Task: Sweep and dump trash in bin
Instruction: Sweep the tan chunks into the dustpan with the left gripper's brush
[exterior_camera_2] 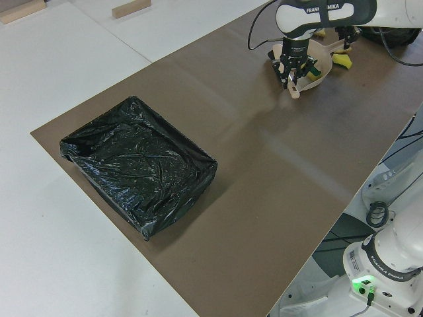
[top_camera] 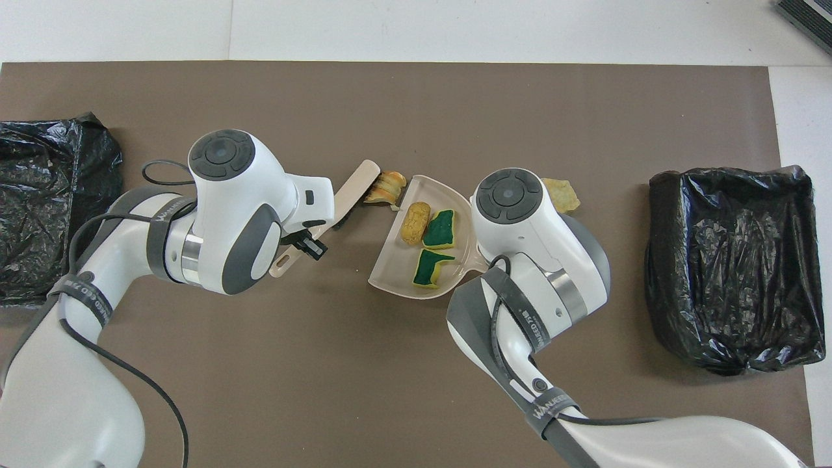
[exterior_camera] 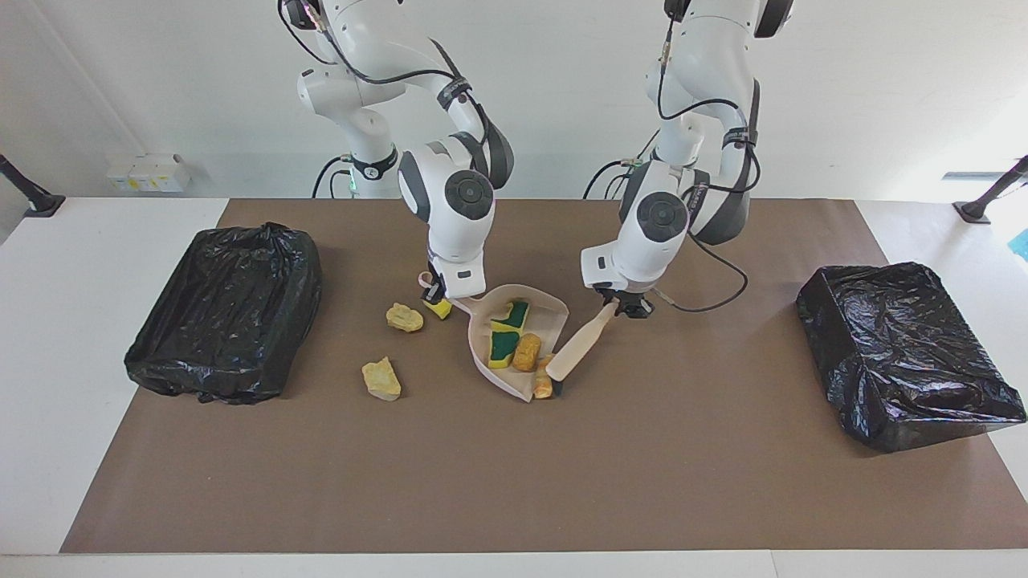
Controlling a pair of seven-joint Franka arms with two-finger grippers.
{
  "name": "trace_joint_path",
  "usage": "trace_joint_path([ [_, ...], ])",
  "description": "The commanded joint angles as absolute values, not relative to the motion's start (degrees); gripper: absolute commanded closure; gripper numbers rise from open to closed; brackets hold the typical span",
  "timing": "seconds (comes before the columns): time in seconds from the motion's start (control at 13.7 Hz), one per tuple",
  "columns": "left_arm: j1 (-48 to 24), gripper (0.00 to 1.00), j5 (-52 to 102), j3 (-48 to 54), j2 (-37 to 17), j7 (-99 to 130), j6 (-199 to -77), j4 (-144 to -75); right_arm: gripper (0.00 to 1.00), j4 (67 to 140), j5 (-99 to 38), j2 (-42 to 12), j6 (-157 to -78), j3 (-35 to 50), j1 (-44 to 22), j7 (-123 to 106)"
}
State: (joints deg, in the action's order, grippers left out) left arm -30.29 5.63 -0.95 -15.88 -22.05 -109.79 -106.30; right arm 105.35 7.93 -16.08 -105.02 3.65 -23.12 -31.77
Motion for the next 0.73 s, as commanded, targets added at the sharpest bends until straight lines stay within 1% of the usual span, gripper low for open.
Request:
trace_joint_path([
  [0.0, -32.7, 1.00, 4.9, -1.1, -10.8, -22.9, -104.2, -108.7, 1.00, 106.5, 7.4, -14.9, -105.6, 4.0, -23.0, -29.4],
  [0.22, -35.1, 1.00, 4.9, -1.1, -9.8, -22.2, -100.7, -108.5, 1.00, 106.5, 7.4, -14.9, -105.7, 4.0, -23.0, -29.5],
  [0.29, -35.9, 1.00, 4.9, -1.1, -8.8, -22.2, -99.3, -108.5, 1.00, 106.5, 7.4, -14.9, -105.7, 4.0, -23.0, -29.5],
  [0.51, -35.9, 1.00, 4.9, -1.1, -6.0, -20.4, -95.2, -108.5, 1.00, 106.3, 7.4, -15.0, -105.6, 4.0, -22.9, -30.1],
  [0.66, -34.9, 1.00, 4.9, -1.8, -5.9, -17.9, -94.8, -108.1, 1.00, 105.8, 7.3, -15.4, -105.6, 4.0, -22.2, -34.0],
])
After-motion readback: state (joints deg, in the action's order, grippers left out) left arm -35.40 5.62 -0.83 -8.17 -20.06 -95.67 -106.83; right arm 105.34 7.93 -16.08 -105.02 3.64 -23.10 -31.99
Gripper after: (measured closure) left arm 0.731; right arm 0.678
